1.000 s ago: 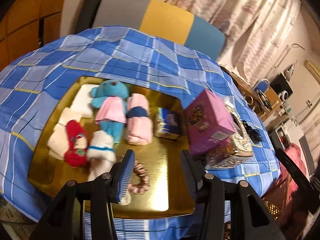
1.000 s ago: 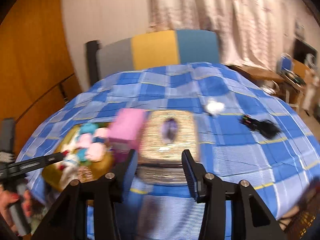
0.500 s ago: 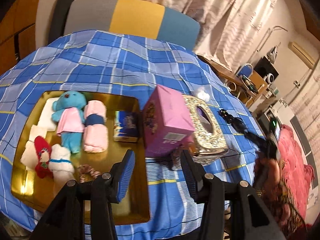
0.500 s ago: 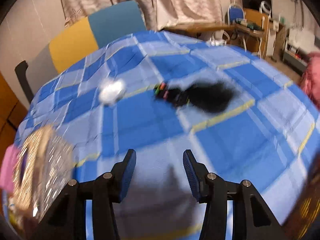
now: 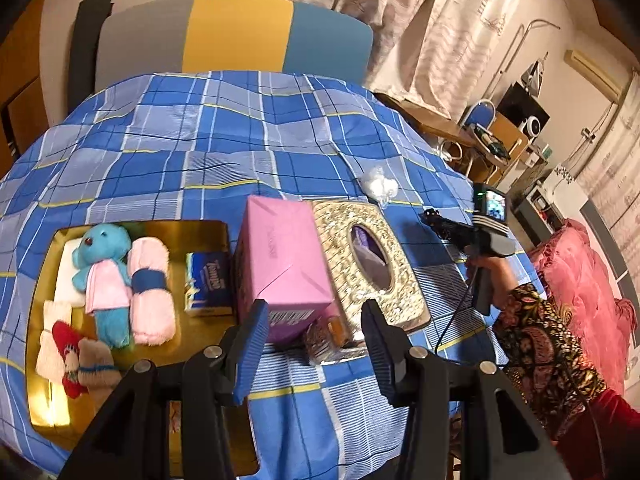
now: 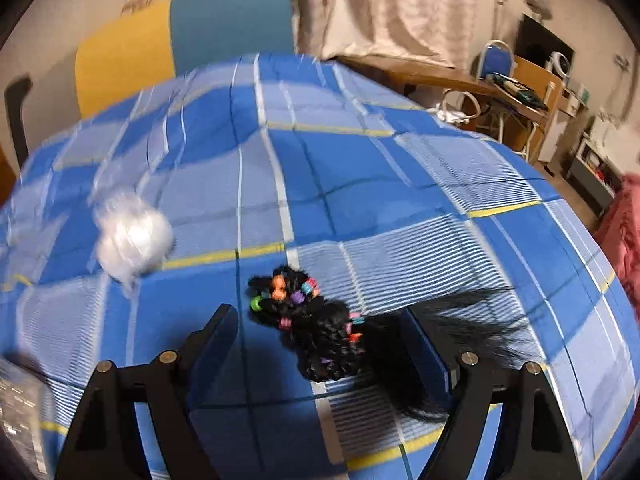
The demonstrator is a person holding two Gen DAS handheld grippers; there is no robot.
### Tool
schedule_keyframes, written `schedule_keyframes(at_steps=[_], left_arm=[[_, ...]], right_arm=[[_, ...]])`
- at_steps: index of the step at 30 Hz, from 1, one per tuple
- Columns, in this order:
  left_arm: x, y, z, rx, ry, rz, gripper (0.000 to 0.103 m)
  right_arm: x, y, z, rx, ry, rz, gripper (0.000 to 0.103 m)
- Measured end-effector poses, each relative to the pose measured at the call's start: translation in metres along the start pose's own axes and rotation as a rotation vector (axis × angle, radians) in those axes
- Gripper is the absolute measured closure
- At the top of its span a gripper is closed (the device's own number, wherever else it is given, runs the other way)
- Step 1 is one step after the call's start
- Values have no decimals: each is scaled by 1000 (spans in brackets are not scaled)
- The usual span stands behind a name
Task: Organize soft objects
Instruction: 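Grasp the black hair extensions with the right tool while the left tool grasps the white hair tie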
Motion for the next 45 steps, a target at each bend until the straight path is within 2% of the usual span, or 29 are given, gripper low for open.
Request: schedule_keyframes(at_steps=[2, 4, 6, 7, 8, 12, 17, 19, 22, 25, 28, 30, 32, 35, 37, 40, 45], left_arm=[[7, 4, -8, -1, 25, 5, 55], [15, 8, -20, -6, 54, 13, 55], [22, 10, -31, -21, 76, 17, 55], [26, 11, -37, -27, 89, 16, 55], [30, 13, -46, -37, 108, 16, 55], [46, 21, -75, -88, 136, 41, 54], [70, 43, -104, -92, 156, 71, 50], [79, 57, -116, -123, 141, 96, 44], [88, 86, -133, -126, 106, 153, 38], [95, 115, -149, -92, 136, 160, 38], [102, 155, -160, -64, 143, 201, 37], [104, 185, -159, -61, 85, 256, 37], [109, 213, -155, -45, 21, 267, 36], [110, 253, -144, 1, -54, 302, 29], [112, 277, -139, 4, -113, 299, 27], [113, 308, -132, 38, -157, 285, 27], [113, 343, -127, 85, -157, 285, 25]], right_arm=[[-5, 5, -1, -8, -7, -7, 20], [-7, 6, -2, -19, -21, -19, 28], [-10, 9, -5, -17, -19, -11, 43], [-11, 9, -7, -17, -10, -15, 45], [-10, 8, -11, -15, 0, -19, 52], [-10, -1, -18, 20, 58, -32, 64], [-23, -30, -26, 46, 225, -37, 65], [-31, -39, -25, 52, 270, -47, 65], [-45, -45, -22, 54, 288, -64, 65], [-52, -47, -19, 51, 273, -94, 65], [-53, -46, -16, 26, 243, -98, 65], [-53, -45, -15, 13, 222, -100, 64], [-53, -44, -13, 0, 207, -103, 64], [-54, -44, -13, 2, 207, -110, 64], [-54, -44, -15, 16, 220, -118, 64], [-55, -45, -16, 32, 236, -126, 63], [-55, -44, -15, 30, 230, -129, 63]])
Point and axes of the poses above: each gripper's, at about its wrist camera, not at the fingertips, and y roughly the way its jaws point, z to its left, x to its top, the point moved 9 cm from there along y, roughly the way its jaws point, and after that the axes turned 7 degrees about -z, right-handed, at the moved point
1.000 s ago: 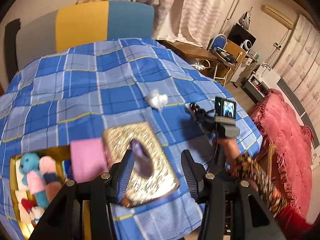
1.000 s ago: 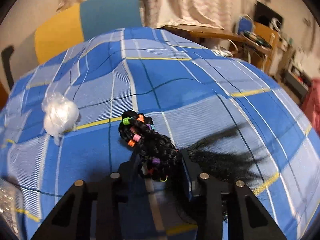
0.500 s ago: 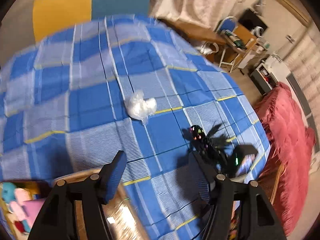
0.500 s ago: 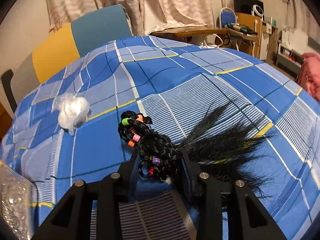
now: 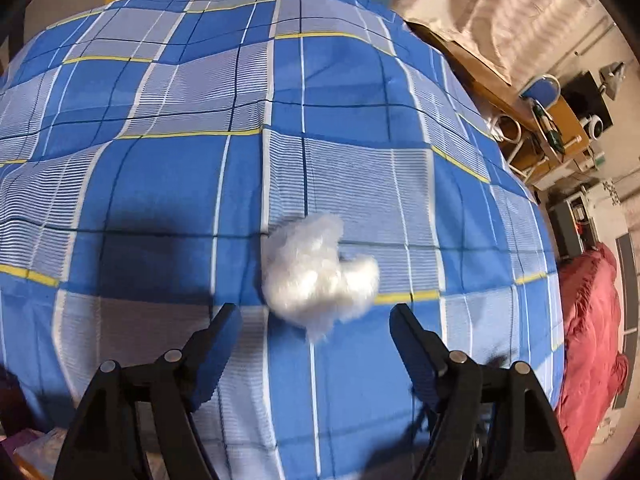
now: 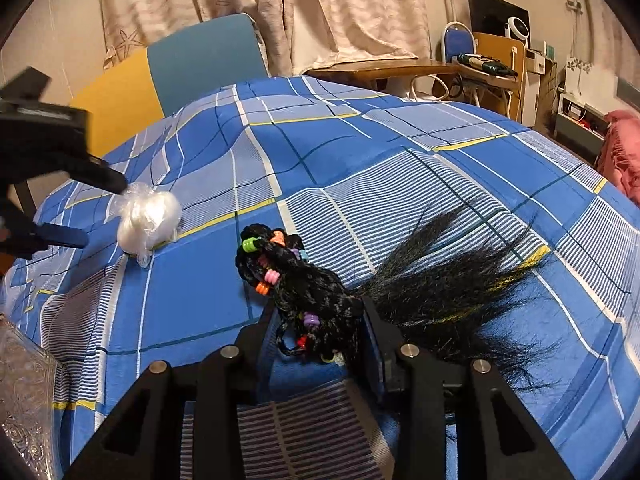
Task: Organize soft objects
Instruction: 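Grasp the black hair extensions with the right tool while the left tool grasps the white hair tie, then carry the white hair tie into the tray and release it with the left tool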
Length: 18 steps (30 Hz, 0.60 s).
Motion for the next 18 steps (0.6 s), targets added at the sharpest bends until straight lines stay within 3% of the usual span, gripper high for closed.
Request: schedule_keyframes(at_steps=[8, 10, 15, 18], left_arm=[[8, 38, -1, 33, 37, -5, 25], [5, 40, 3, 52, 53, 0, 43], [3, 32, -2, 29, 116, -21, 56], [3, 16, -7, 12, 137, -43, 58]], right_arm=[[-1, 1, 1, -8, -12, -7, 63], [-1, 1, 2, -12, -17, -8, 63], [-1, 2, 2, -17, -23, -10, 63], [-2, 3, 2, -23, -26, -11, 63]])
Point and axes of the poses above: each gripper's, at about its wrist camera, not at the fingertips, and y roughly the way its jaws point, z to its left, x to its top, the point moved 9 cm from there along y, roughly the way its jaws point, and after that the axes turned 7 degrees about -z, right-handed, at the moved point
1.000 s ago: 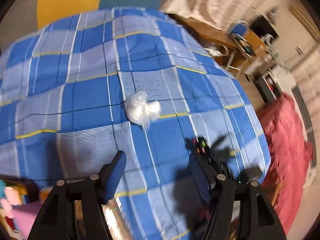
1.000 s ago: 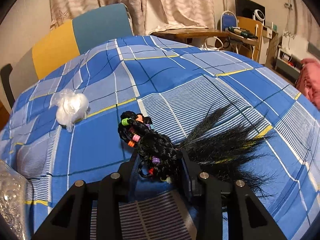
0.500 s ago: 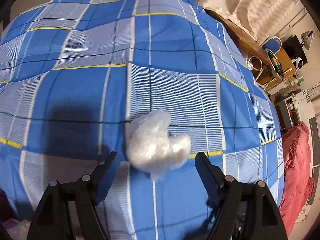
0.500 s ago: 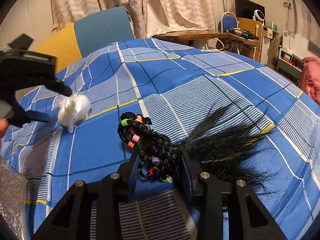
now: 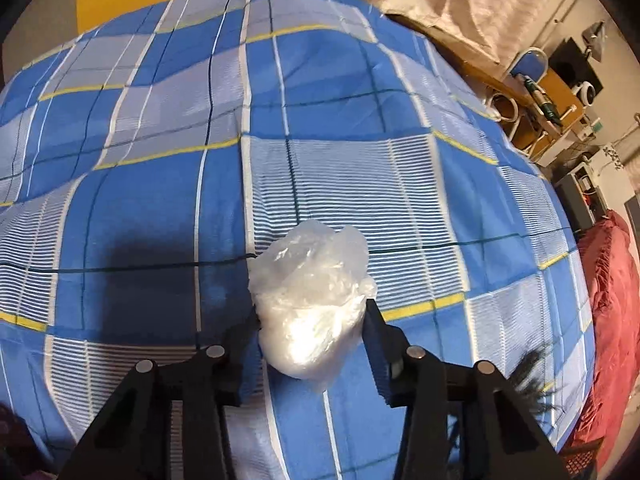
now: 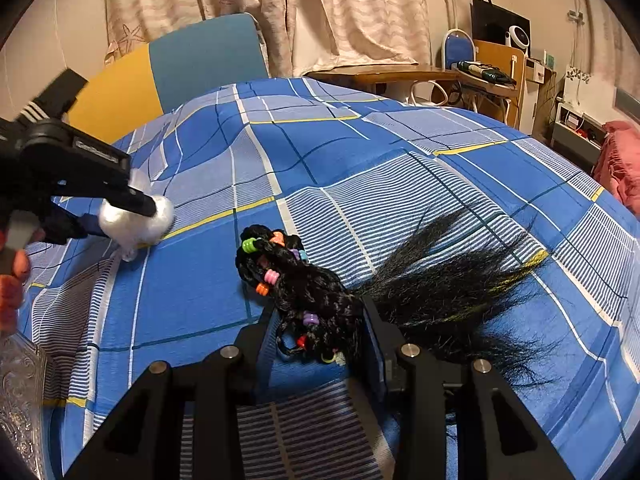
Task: Organize soft objects
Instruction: 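Carry the white hair tie into the tray and release it with the left tool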
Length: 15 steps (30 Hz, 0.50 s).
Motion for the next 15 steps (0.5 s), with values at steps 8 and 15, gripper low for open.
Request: schedule_keyframes(at_steps=[8, 15], left_arm=[[-5, -65, -17, -84, 11, -62, 58], [-28, -132, -39, -182, 59, -109, 58]], right_arm=[[0, 0, 2, -32, -30, 2, 63], [-1, 1, 4, -70, -67, 8, 63]])
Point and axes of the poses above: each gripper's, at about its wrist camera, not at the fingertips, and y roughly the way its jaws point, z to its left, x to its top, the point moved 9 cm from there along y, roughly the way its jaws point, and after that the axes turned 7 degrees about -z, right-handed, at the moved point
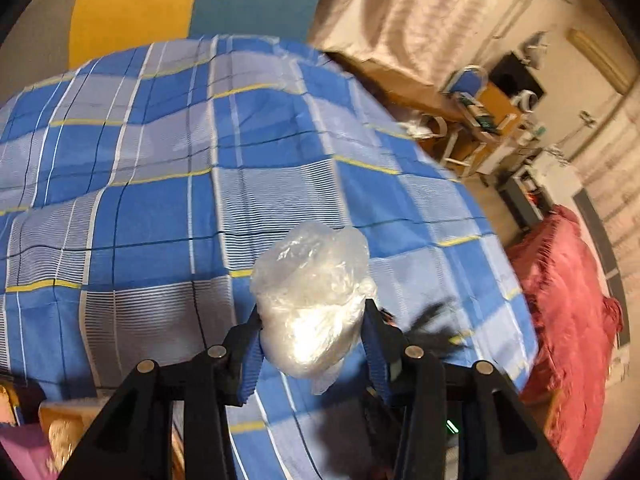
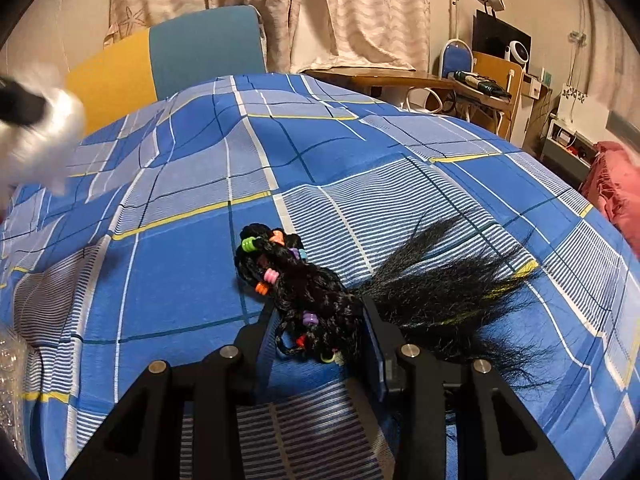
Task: Organize soft objects
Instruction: 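Carry the white hair tie into the tray and release it with the left tool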
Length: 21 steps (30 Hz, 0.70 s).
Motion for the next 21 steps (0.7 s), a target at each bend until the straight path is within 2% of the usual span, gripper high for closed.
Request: schedule_keyframes(at_steps=[2, 7, 14, 21], left_arm=[[-6, -18, -10, -22, 29, -16, 58], [-32, -55, -20, -117, 12, -10, 58], [-70, -105, -14, -215, -7, -25, 58], [-97, -161, 0, -279, -8, -104, 58]], right_arm=[[0, 0, 0, -8, -9, 2, 63], [0, 1, 3, -38, -43, 6, 63], [0, 1, 5, -58, -64, 9, 63], [0, 0, 8, -80, -90, 13, 63]])
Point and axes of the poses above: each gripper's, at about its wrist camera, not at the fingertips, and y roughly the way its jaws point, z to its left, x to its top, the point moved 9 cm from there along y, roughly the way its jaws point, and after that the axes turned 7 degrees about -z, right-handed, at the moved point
